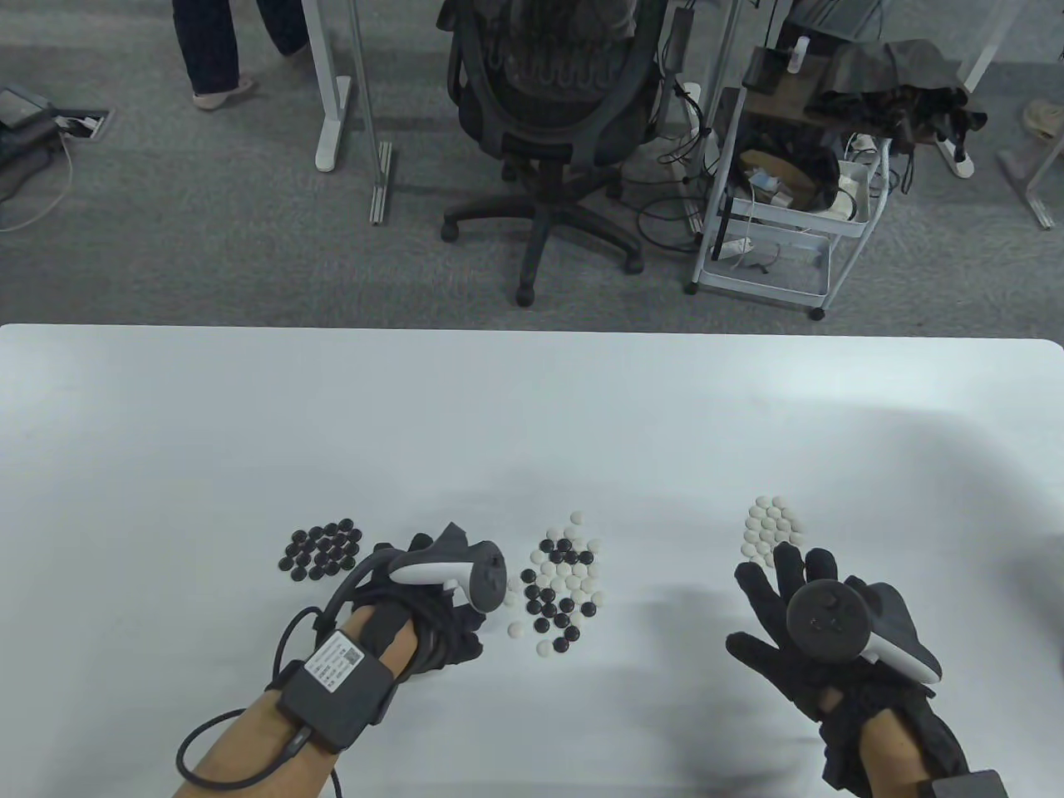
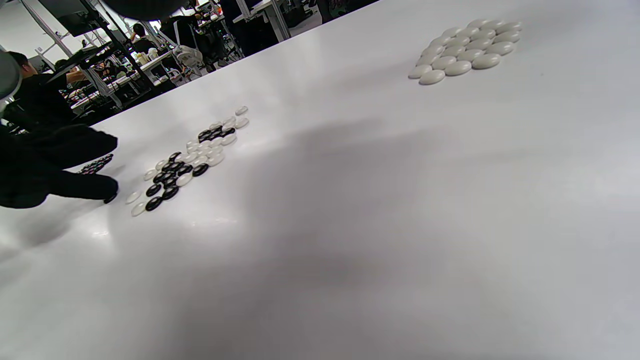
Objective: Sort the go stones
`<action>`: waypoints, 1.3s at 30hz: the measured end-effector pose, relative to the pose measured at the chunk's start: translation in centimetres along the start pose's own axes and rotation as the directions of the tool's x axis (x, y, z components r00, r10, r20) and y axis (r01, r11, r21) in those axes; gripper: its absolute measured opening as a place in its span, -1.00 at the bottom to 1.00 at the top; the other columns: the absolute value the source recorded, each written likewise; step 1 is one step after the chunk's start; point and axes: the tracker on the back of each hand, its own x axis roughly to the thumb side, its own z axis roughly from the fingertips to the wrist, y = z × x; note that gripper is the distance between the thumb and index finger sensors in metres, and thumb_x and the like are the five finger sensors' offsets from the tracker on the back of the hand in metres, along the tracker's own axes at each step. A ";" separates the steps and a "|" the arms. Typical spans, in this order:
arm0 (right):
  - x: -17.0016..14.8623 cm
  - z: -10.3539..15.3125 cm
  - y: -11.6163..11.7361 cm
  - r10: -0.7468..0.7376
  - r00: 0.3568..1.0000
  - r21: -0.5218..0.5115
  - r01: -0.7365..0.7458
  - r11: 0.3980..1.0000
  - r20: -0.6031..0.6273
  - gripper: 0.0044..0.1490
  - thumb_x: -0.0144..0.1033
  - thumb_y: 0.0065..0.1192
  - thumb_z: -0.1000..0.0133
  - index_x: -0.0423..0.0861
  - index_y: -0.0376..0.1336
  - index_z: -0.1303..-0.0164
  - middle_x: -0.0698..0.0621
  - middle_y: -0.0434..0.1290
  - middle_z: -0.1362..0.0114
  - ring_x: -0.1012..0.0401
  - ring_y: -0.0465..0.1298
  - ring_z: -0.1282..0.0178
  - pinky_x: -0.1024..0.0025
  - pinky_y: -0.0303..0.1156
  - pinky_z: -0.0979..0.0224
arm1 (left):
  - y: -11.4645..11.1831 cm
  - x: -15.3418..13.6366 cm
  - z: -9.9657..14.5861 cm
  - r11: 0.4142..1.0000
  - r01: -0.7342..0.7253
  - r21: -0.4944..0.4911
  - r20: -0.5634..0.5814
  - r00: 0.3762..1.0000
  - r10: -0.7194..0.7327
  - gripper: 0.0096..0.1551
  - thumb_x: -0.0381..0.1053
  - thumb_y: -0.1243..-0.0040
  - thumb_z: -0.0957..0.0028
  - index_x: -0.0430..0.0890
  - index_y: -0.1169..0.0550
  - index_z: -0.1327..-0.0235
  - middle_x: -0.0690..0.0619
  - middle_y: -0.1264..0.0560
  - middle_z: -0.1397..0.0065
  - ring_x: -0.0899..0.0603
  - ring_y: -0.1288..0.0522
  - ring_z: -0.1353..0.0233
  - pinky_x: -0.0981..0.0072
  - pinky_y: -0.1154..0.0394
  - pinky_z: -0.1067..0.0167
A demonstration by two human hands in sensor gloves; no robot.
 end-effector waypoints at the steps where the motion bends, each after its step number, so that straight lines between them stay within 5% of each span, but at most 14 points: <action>1: 0.0 0.0 0.0 0.000 1.000 0.000 0.000 1.000 0.000 0.05 0.16 -0.22 -0.22 -0.18 -0.38 -0.71 -0.44 -0.59 -0.58 -0.40 -0.63 -0.41 -0.54 -0.60 -0.18 | -0.5 -0.8 0.4 1.000 -0.018 0.001 -0.014 1.000 0.018 -0.27 0.16 0.29 -0.20 0.11 -0.08 -0.70 -0.38 0.54 -0.60 -0.56 0.61 -0.43 -0.72 0.48 -0.21; 7: 0.1 -0.1 0.1 0.004 1.000 0.008 -0.004 1.000 0.001 0.05 0.16 -0.22 -0.22 -0.18 -0.38 -0.71 -0.44 -0.59 -0.58 -0.40 -0.63 -0.41 -0.54 -0.59 -0.18 | -4.5 -8.2 3.7 0.977 -0.209 0.036 -0.175 0.961 0.212 -0.28 0.15 0.25 -0.22 0.08 -0.14 -0.71 -0.40 0.49 -0.63 -0.57 0.59 -0.44 -0.72 0.47 -0.21; 14: 0.2 -0.2 0.2 0.008 1.000 0.015 -0.008 1.000 -0.001 0.05 0.16 -0.22 -0.22 -0.19 -0.38 -0.71 -0.44 -0.59 -0.58 -0.40 -0.63 -0.41 -0.54 -0.59 -0.18 | -6.7 -13.4 4.2 0.917 -0.386 0.100 -0.245 0.884 0.399 -0.27 0.15 0.29 -0.21 0.12 -0.02 -0.70 -0.39 0.56 -0.59 -0.56 0.63 -0.43 -0.71 0.51 -0.21; 32: 0.1 0.0 0.0 -0.001 1.000 0.001 0.001 1.000 -0.002 0.05 0.16 -0.22 -0.22 -0.19 -0.38 -0.71 -0.44 -0.59 -0.58 -0.40 -0.63 -0.41 -0.55 -0.59 -0.18 | -5.3 -14.8 3.0 0.900 -0.409 0.148 -0.300 0.849 0.435 -0.25 0.15 0.34 -0.20 0.12 0.06 -0.70 -0.37 0.63 -0.56 -0.55 0.67 -0.42 -0.71 0.54 -0.22; 39: 0.0 0.1 -0.2 -0.005 1.000 -0.012 0.005 1.000 0.000 0.05 0.16 -0.22 -0.22 -0.18 -0.38 -0.71 -0.44 -0.59 -0.58 -0.40 -0.63 -0.41 -0.55 -0.59 -0.18 | -2.1 -11.2 4.4 0.941 -0.278 0.195 -0.264 0.909 0.323 -0.23 0.16 0.32 -0.21 0.06 -0.03 -0.74 -0.38 0.62 -0.57 -0.55 0.67 -0.42 -0.71 0.53 -0.21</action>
